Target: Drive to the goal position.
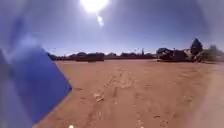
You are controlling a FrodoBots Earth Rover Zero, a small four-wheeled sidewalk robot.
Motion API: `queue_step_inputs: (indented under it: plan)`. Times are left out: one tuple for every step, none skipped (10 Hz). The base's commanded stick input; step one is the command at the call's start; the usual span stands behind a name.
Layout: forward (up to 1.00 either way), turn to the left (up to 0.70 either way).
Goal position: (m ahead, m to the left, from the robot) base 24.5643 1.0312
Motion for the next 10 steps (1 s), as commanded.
queue_step_inputs:
  plan:
    - [0.7, 0.0]
    - [0.7, 0.0]
    - [0.7, 0.0]
    - [0.7, 0.0]
    - [0.7, 0.0]
    - [0.7, 0.0]
    - [0.7, 0.0]
    - [0.7, 0.0]
    - [0.7, 0.0]
    - [0.7, 0.0]
